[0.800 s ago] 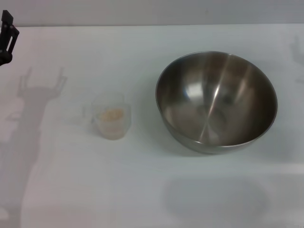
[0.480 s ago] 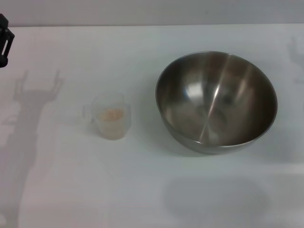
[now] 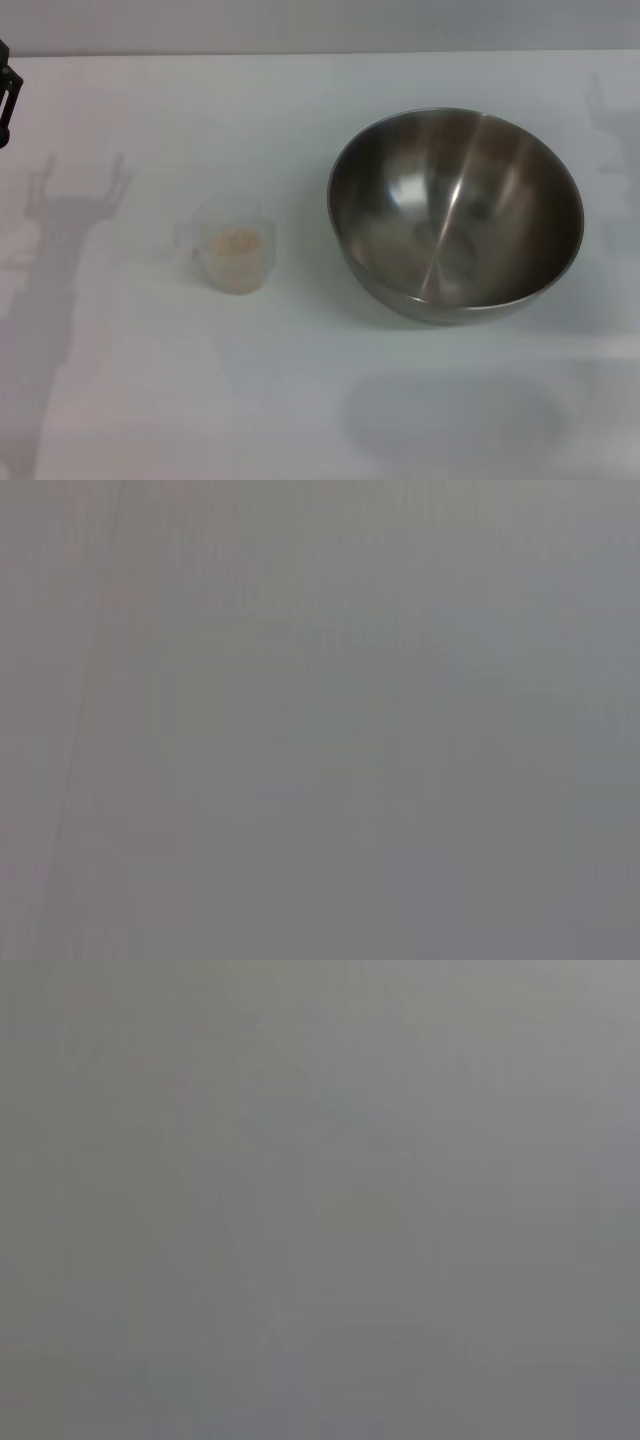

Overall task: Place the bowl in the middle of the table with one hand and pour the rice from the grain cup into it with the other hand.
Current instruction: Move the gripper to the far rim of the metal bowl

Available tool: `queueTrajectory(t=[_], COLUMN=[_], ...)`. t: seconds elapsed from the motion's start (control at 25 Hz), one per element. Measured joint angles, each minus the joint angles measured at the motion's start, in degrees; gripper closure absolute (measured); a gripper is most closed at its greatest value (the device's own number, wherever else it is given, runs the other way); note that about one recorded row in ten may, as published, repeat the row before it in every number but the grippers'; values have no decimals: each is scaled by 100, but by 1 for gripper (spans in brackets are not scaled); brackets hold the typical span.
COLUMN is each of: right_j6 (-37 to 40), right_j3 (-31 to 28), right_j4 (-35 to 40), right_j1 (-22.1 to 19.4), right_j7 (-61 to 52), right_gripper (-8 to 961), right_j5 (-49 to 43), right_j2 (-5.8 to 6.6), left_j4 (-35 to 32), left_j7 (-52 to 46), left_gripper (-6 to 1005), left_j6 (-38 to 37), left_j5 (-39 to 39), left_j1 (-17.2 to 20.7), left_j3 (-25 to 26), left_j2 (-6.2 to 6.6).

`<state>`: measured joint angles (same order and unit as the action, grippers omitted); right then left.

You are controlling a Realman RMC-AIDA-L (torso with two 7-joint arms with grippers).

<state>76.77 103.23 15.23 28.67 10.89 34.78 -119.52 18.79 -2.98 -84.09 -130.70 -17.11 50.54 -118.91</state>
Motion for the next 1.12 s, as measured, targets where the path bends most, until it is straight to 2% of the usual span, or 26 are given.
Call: queueTrajectory(t=[0.04,0.08,0.12,0.2,0.32,0.52,0.8,0.92,1.12], right_j6=[-239,-964,-964,-1926,-3755,-6452,-10020,-11312,-13172], right_j3=[5,17,17,-31,-264,-400,-956,-1338,-2166], right_j4=[159,710,710,1547,3031,4760,6597,7188,7588], right_j1=[-14,-139,-139,-386,-761,-1061,-1085,-1009,-628], right_j7=[2,15,15,35,39,40,46,52,127], right_gripper=[244,244,244,244,245,245,246,246,246], right_j5=[-1,-16,-16,-177,-743,-1032,-988,-979,-976], right_j2=[5,23,23,44,43,16,38,48,70], left_j4=[10,17,17,8,-10,-15,-17,-6,15], left_j7=[0,0,0,0,0,0,-4,-16,-44], left_gripper=[141,141,141,141,142,142,140,140,141], left_j6=[-1,-3,-3,-4,14,19,9,7,-3], left_j5=[0,1,1,3,3,15,20,19,19], left_j1=[5,7,7,-12,-35,-53,-20,-10,-6], left_j3=[0,0,0,0,-2,28,44,44,44], left_j2=[0,0,0,0,0,0,0,0,6])
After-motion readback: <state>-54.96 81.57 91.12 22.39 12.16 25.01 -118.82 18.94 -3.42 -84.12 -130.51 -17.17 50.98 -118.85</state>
